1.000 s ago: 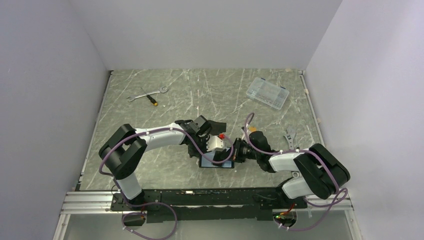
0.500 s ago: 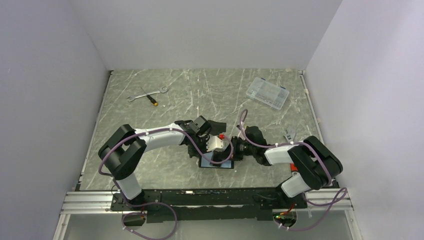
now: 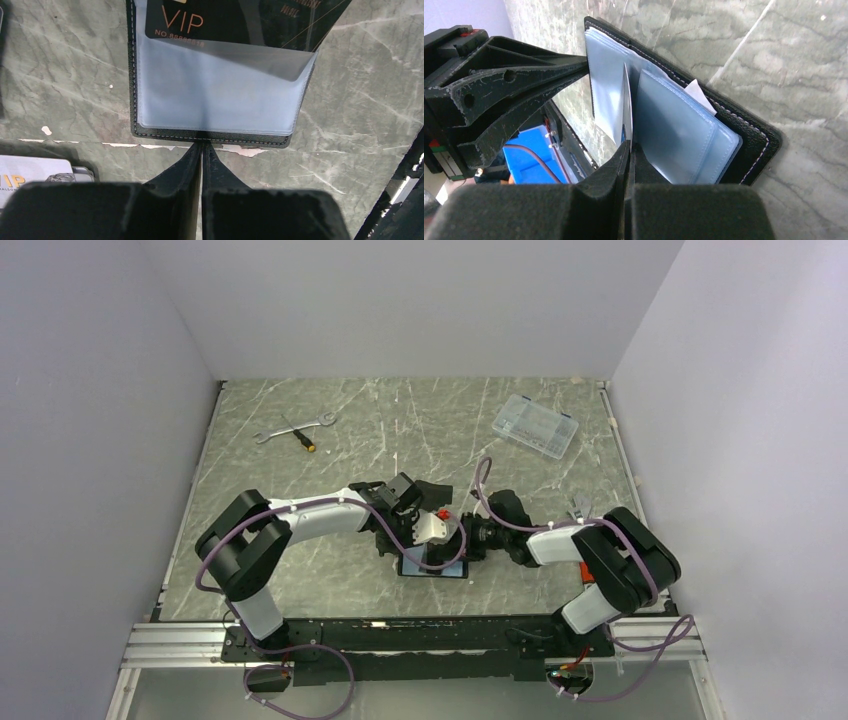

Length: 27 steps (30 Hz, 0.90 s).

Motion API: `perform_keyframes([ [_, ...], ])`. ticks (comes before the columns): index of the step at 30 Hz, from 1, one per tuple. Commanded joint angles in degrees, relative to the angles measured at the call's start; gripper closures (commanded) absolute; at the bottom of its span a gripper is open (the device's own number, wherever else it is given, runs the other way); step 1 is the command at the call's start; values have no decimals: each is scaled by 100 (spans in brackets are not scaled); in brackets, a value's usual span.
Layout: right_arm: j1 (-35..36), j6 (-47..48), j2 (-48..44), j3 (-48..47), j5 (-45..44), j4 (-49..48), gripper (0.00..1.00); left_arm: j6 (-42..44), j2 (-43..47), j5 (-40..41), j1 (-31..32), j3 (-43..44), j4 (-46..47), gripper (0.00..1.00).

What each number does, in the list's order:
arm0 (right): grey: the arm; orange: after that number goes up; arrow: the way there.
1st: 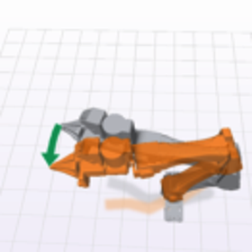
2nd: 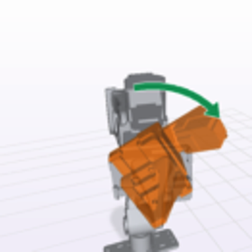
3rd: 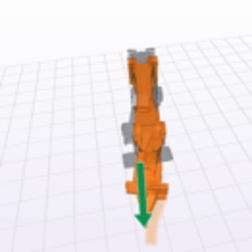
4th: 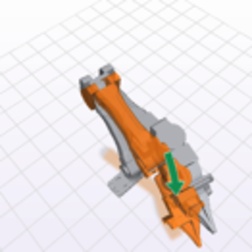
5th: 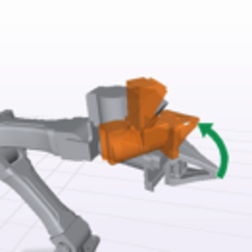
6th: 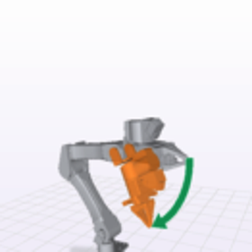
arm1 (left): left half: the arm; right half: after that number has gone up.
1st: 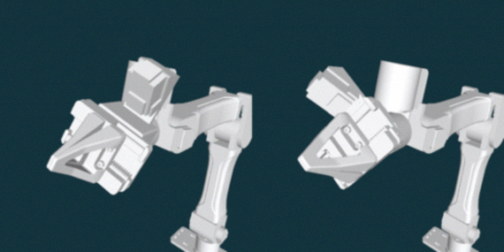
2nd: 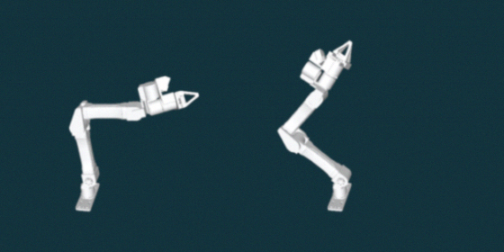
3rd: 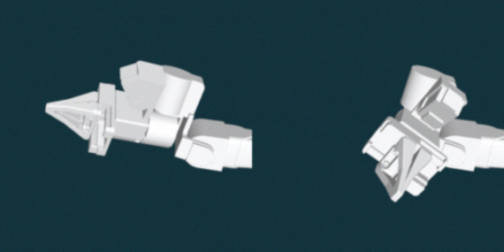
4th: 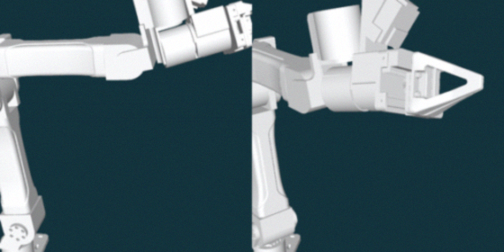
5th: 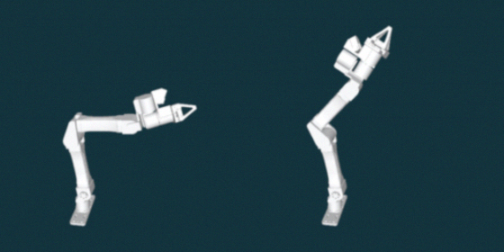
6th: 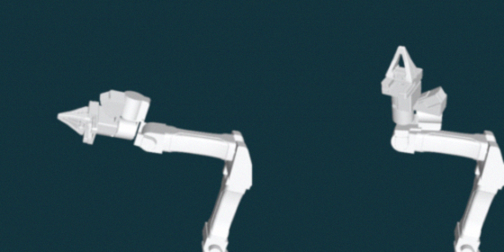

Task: Put the credit cards into the card holder
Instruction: Insert the credit card into the card holder.

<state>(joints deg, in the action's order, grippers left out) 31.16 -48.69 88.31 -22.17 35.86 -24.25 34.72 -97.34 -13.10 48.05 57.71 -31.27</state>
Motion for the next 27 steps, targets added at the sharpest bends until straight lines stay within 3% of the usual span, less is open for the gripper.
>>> perform_keyframes([
  [1,26,107,-190,158,-247,450,100,-16,54,123,44,-86,-80,90],
  [14,104,60,-146,89,-232,526,100,-10,68,148,79,-63,-72,91],
  [27,122,348,525,-443,224,743,100,15,31,196,143,13,-97,92],
])
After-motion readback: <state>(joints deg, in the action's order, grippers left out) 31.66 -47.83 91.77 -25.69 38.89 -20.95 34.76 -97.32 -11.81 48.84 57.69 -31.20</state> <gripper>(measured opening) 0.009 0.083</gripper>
